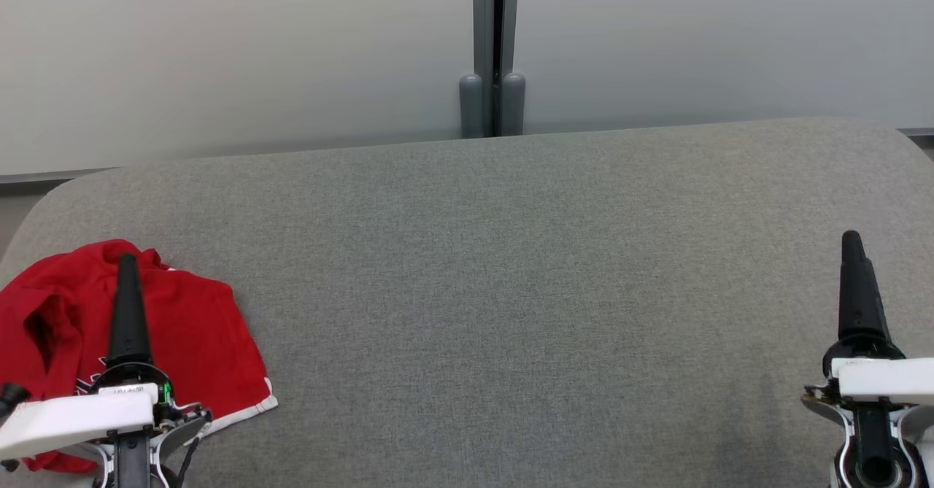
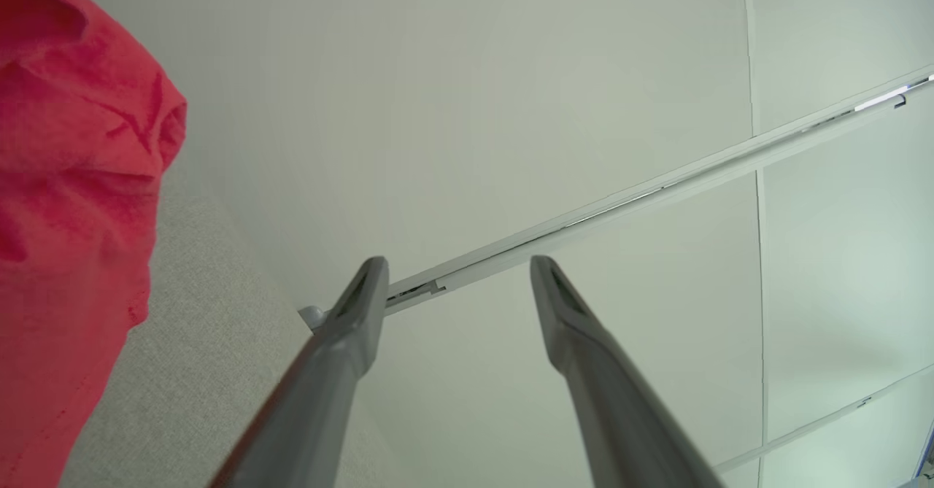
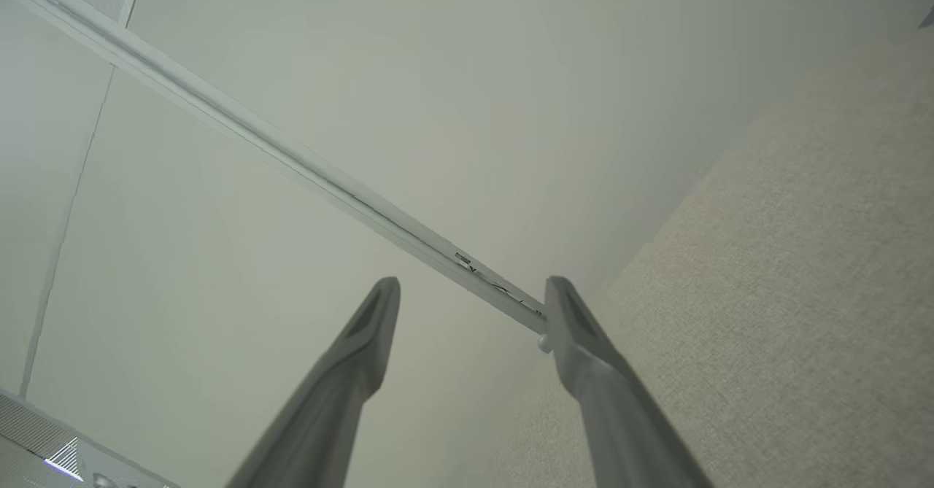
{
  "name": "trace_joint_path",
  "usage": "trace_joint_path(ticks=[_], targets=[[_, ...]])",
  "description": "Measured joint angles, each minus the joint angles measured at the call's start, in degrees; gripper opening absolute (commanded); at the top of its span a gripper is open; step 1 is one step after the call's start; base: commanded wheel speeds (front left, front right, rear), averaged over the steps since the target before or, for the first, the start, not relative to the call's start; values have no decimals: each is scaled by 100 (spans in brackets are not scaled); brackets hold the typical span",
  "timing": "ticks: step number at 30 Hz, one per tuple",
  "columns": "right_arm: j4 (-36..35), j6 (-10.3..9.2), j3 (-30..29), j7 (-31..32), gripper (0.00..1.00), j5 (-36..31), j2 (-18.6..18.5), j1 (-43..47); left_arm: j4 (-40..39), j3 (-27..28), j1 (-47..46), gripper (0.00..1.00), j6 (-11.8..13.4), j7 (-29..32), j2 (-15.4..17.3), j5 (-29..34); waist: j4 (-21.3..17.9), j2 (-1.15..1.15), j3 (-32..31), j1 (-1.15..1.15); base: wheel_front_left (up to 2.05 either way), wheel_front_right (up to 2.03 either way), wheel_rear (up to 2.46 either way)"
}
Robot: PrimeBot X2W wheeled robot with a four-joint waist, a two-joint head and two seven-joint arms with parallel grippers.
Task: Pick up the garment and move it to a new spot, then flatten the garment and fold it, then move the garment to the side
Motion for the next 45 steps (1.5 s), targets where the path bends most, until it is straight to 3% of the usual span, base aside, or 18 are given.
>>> trace_joint_path(ticks=[7,11,25,45], targets=[[-403,0,202,-134,100,-1193,-5,-76,-238,-196,-2,100,-1,-143,13,733,14,0,29,0,0,0,0],[-523,0,387,-220,100,-1807,-14,-78,-450,-456,5,100,0,-211,21,1875,26,0,47,0,0,0,0],[-513,0,771,-465,100,-3418,-146,-51,-437,-1384,39,100,584,-457,75,4176,30,0,88,0,0,0,0],[-145,1,914,-751,100,-4966,-76,55,76,-2498,31,100,1550,-739,576,5483,41,0,90,0,0,0,0]])
